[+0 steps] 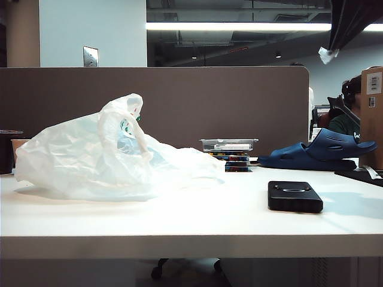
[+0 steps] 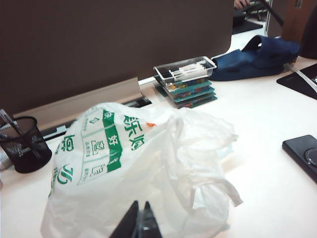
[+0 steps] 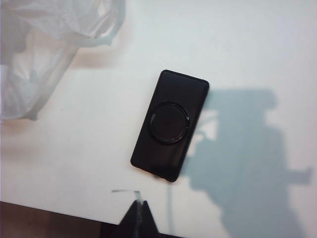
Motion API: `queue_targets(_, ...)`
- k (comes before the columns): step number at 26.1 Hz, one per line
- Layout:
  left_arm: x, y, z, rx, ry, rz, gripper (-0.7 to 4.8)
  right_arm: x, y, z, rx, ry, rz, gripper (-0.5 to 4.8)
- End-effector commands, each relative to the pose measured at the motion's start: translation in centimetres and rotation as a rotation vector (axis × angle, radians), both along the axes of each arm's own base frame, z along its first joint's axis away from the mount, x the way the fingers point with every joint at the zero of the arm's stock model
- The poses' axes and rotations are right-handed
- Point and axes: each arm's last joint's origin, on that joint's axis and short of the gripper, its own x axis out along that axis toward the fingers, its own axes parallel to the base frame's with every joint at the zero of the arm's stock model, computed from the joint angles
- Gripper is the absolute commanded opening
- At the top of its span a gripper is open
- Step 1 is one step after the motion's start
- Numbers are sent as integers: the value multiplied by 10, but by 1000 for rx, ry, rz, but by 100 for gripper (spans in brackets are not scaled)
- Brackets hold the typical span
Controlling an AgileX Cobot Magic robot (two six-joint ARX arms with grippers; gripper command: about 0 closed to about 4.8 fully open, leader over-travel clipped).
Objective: Put the power bank into the bag.
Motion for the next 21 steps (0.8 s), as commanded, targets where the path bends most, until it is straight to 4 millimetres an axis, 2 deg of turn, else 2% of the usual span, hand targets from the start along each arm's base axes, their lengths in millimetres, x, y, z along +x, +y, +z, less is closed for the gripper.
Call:
queue_targets(1,2,0,1,2,-12,-5,-6,2,0,6,-24,-11,-19,-5)
queue_targets(9,5,0,0,46,-27,-11,-6,18,7,31,-34,-26,-21,-5)
queue_targets(12,5,0,0,49,-29,-12,-6,32,17,21,-47,23,-43,-5)
queue_targets(19,6,0,0,50,-30,-8,-6,48,33,-4,-57,131,-59,1)
queue_targets(21,6,0,0,51,-30,-6,-6,53,37,-11,-48,163,-87,46)
